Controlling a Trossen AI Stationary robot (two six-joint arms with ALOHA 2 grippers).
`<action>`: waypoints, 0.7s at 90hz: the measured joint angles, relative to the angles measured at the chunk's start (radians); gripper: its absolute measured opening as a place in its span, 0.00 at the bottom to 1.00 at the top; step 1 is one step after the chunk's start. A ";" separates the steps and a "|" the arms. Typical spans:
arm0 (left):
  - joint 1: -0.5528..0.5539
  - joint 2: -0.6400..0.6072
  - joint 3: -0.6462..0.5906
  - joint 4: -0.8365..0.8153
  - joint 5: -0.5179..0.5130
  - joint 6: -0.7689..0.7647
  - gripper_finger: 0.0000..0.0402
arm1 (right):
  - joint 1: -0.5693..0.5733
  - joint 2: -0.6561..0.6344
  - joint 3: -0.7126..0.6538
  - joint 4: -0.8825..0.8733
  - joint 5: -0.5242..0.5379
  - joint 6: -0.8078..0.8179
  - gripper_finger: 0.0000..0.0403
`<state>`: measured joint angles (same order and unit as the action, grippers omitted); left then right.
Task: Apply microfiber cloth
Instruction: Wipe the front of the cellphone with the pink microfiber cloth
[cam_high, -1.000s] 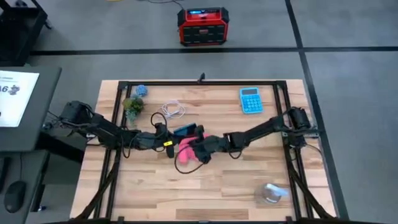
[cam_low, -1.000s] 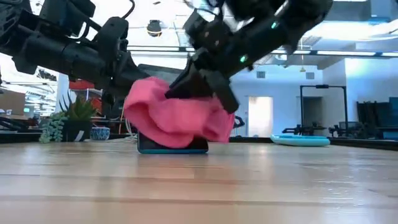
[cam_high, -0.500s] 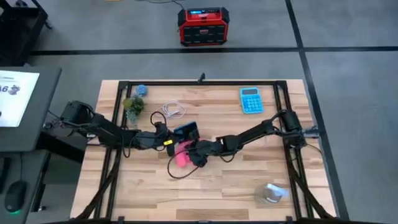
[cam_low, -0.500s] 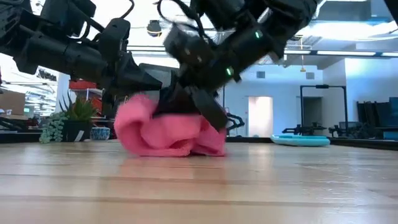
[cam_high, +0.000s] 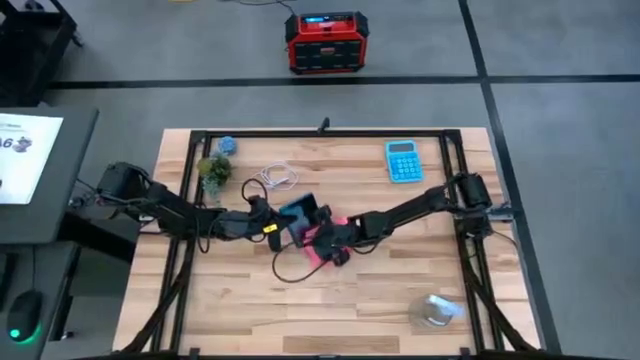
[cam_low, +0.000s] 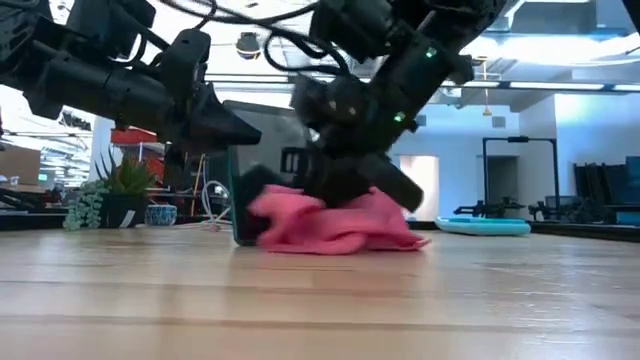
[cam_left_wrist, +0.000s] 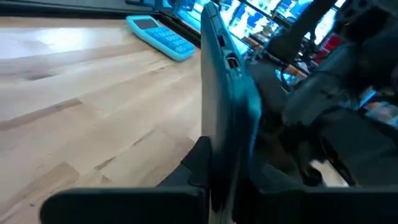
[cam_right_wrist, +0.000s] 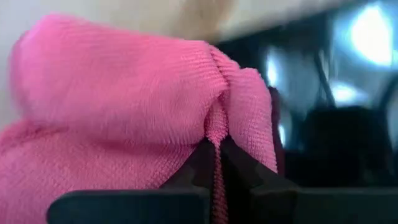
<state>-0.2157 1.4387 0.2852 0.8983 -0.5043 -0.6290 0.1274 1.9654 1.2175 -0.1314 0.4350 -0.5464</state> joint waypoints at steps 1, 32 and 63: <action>0.000 0.000 0.000 -0.001 -0.001 0.000 0.02 | 0.000 -0.007 0.000 0.000 0.017 0.000 0.00; -0.006 0.001 0.000 -0.017 0.080 -0.011 0.02 | -0.018 -0.200 0.005 0.048 0.231 0.053 0.00; -0.012 0.001 -0.001 -0.017 0.054 0.004 0.02 | 0.060 -0.012 -0.021 -0.016 0.156 0.102 0.00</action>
<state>-0.2276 1.4399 0.2844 0.8815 -0.4504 -0.6253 0.1874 1.9537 1.1969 -0.1475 0.5909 -0.4448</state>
